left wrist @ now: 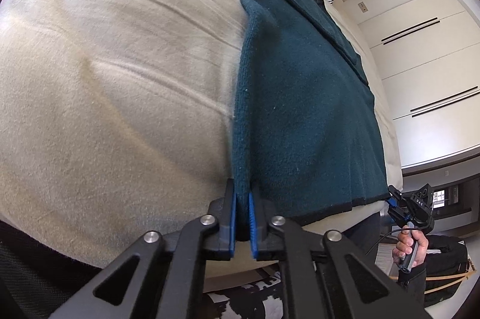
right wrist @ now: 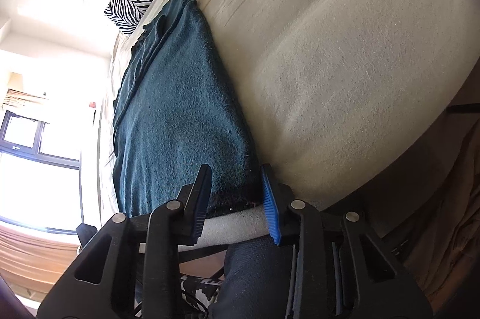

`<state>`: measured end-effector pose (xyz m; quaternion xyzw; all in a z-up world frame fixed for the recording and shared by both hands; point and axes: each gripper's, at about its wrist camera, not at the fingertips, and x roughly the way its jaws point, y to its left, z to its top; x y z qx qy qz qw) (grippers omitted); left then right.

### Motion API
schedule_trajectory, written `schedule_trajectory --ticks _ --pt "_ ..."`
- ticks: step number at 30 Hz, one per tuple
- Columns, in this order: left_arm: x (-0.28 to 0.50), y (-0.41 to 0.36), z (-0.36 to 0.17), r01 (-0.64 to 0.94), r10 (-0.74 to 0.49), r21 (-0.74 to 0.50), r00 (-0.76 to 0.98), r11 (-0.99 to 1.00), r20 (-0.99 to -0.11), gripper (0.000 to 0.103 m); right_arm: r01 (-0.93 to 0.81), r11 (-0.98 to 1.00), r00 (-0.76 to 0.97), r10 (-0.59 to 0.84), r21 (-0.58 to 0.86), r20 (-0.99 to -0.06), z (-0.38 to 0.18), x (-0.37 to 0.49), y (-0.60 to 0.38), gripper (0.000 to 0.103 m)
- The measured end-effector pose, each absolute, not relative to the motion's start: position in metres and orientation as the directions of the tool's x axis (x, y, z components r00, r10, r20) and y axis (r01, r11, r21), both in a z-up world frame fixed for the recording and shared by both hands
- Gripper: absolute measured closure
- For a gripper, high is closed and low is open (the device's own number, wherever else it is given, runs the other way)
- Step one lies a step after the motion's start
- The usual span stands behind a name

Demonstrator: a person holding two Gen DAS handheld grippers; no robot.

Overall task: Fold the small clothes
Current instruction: 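Lift the hem with both grippers and fold it toward the collar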

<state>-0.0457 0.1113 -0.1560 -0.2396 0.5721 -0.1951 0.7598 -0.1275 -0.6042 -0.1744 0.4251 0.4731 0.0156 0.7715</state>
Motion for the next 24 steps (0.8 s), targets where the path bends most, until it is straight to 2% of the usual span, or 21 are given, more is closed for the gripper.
schedule_trajectory --ticks 1,2,9,24 --pt "-0.047 0.111 -0.155 0.028 -0.567 -0.583 0.273 0.812 -0.777 0.095 0.381 0.638 0.551 0.425 0.669 -0.718 -0.175 -0.127 -0.605 0.09" --pt "-0.048 0.111 -0.154 0.036 -0.562 -0.576 0.275 0.817 -0.78 0.096 0.385 0.639 0.549 0.421 0.665 -0.722 -0.177 -0.127 -0.607 0.095" --pt "-0.05 0.119 -0.141 0.043 -0.6 -0.617 0.297 0.786 -0.743 0.096 0.348 0.664 0.568 0.412 0.662 -0.712 -0.165 -0.127 -0.602 0.096" --pt "-0.028 0.147 -0.084 0.039 -0.738 -0.81 0.441 0.585 -0.512 0.097 0.232 0.606 0.698 0.44 0.76 -0.564 -0.104 -0.102 -0.598 0.096"
